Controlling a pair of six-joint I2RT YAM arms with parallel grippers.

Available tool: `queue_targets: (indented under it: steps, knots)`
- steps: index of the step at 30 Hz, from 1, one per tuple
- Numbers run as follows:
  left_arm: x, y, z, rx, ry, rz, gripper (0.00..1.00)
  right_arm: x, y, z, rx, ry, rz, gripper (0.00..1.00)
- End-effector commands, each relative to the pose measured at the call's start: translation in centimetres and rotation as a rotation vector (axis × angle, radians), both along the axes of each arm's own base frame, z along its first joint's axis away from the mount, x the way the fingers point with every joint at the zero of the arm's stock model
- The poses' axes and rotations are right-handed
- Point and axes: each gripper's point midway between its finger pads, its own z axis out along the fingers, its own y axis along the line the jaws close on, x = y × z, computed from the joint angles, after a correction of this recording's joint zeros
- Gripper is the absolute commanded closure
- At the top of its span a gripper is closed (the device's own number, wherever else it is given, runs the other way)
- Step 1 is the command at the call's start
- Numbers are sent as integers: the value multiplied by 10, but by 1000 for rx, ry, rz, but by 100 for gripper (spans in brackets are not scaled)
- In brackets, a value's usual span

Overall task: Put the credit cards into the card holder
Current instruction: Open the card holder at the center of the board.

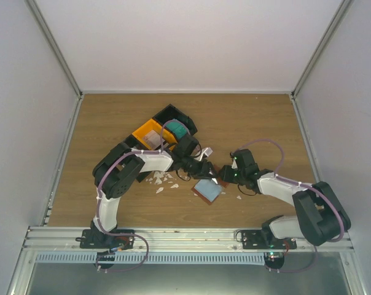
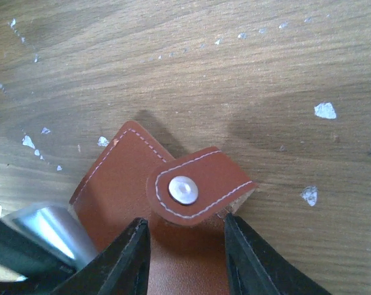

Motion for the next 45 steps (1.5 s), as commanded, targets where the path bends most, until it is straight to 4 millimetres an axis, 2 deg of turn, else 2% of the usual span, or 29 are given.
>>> queue_targets:
  steps: [1, 10, 13, 16, 21, 23, 28, 32, 39, 45]
  knots:
    - [-1, -15, 41, -116, -102, -35, 56, -23, -1, -12, 4, 75, 32, 64]
    - [5, -14, 31, -79, -106, -15, 56, -16, -4, 38, 8, -116, 72, 54]
    - [7, -12, 28, -60, -111, -2, 56, -21, -4, 45, -1, -129, 102, 53]
    - [14, -8, 35, -40, -154, 33, 57, -28, -3, 48, -27, -122, 132, 53]
    - [23, 15, 40, 57, -227, 136, 53, -40, 11, 56, -99, -126, 161, 53]
    - [22, 26, 37, 85, -232, 162, 49, -46, 17, 51, -136, -96, 184, 53]
    - [8, 40, 22, 121, -187, 154, 42, -61, 23, 21, -209, 3, 245, 56]
    - [0, 46, 8, 146, -163, 133, 39, -56, 20, 11, -260, 12, 245, 57]
    - [-7, 43, 3, 130, -148, 88, 41, -57, 15, -6, -305, 57, 226, 64]
    - [-14, 40, 6, 99, -130, 59, 51, -61, 11, -14, -314, 85, 210, 69]
